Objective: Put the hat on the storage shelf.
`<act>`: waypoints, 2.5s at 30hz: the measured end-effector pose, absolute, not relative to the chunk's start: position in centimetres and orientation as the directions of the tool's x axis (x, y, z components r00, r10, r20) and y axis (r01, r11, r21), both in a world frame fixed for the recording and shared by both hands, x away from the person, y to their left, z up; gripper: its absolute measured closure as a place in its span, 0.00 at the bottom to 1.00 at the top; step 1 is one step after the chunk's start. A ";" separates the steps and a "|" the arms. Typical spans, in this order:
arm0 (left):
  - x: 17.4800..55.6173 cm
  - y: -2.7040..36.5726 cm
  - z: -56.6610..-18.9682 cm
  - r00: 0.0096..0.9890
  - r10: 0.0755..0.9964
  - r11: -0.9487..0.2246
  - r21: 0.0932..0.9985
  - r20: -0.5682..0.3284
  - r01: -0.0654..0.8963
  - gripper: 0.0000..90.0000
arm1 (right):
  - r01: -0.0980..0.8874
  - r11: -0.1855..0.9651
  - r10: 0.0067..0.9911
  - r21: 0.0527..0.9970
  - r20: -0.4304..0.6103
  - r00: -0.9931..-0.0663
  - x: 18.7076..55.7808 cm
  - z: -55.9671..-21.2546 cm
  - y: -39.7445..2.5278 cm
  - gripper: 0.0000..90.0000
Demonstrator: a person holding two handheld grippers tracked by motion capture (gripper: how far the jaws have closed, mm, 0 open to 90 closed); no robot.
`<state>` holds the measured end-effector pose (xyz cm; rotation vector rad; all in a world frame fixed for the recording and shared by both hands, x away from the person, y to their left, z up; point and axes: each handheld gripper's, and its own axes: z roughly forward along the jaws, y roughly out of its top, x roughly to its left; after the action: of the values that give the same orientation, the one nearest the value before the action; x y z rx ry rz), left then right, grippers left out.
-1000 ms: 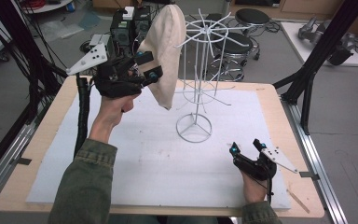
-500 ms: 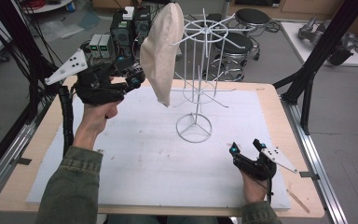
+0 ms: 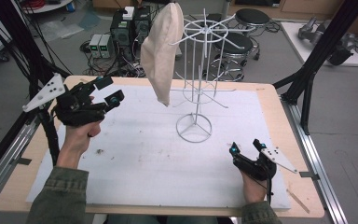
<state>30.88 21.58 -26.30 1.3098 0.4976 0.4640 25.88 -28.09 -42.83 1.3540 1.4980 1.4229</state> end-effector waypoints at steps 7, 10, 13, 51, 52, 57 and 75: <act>29.8 23.9 -29.2 0.774 0.616 0.243 0.970 -0.146 -0.010 0.34 | 0.237 -0.123 0.952 0.964 0.182 -0.248 25.9 -42.8 -28.1 0.12; 29.5 24.8 -30.1 0.759 0.631 0.240 0.971 -0.160 0.005 0.34 | 0.237 -0.118 0.952 0.964 0.178 -0.248 25.9 -42.9 -28.1 0.12; 29.2 25.4 -30.7 0.750 0.639 0.245 0.969 -0.170 0.011 0.34 | 0.237 -0.118 0.953 0.964 0.177 -0.247 25.9 -42.9 -28.1 0.12; 24.1 30.8 -38.0 0.537 0.818 0.237 0.971 -0.206 0.011 0.29 | 0.242 -0.112 0.955 0.964 0.172 -0.242 25.9 -42.9 -27.9 0.12; 24.0 31.0 -38.3 0.521 0.829 0.232 0.973 -0.202 0.009 0.29 | 0.240 -0.111 0.955 0.964 0.170 -0.241 25.9 -42.9 -27.9 0.12; 23.7 31.6 -39.4 0.467 0.862 0.222 0.975 -0.197 0.003 0.29 | 0.238 -0.110 0.957 0.965 0.168 -0.236 25.8 -42.9 -27.9 0.12; 23.6 32.5 -42.2 0.223 0.959 0.177 0.984 -0.176 0.016 0.28 | 0.207 -0.125 0.971 0.970 0.162 -0.177 25.2 -42.6 -28.2 0.12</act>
<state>23.61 32.45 -42.19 1.1731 1.1189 0.9168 25.18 -28.17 -42.60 1.3676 1.4296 1.3656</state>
